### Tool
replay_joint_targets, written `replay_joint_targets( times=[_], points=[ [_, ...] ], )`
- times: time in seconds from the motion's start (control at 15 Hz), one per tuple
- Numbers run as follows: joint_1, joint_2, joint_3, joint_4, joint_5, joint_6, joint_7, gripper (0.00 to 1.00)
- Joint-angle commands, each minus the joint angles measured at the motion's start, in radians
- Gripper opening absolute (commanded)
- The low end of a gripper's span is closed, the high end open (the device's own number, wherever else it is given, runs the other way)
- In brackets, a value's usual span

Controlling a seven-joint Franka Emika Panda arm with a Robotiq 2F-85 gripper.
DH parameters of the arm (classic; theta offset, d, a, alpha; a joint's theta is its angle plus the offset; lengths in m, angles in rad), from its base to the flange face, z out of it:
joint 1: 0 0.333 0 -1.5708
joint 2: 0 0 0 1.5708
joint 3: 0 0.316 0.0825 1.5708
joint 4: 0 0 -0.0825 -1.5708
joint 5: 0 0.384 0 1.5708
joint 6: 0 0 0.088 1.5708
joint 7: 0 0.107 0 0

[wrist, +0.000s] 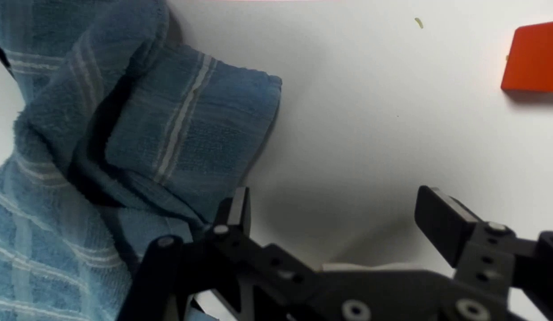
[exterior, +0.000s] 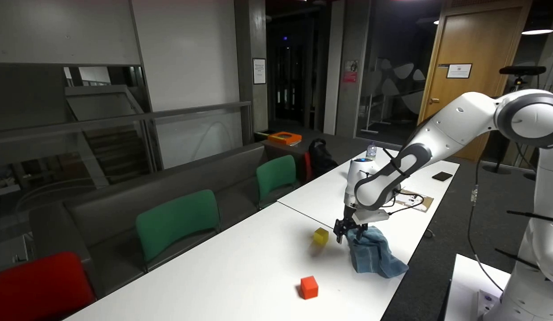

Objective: Move the cloth

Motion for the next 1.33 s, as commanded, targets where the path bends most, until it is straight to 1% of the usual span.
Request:
replay_joint_targets(
  times=[0.0,0.2,0.47,0.73,0.93,1.27],
  points=[
    [0.013,0.062,-0.017,0.066,0.035,-0.059,-0.016,1.0],
    [0.026,0.09,-0.041,0.076,0.012,-0.102,0.041,1.0],
    [0.043,0.096,-0.058,0.059,0.024,-0.125,0.116,1.0],
    [0.054,0.102,-0.061,0.05,0.057,-0.155,0.199,1.0],
    [0.05,0.099,-0.059,0.037,0.093,-0.18,0.233,1.0],
    [0.055,0.102,-0.074,0.014,0.091,-0.174,0.315,1.0]
  ],
)
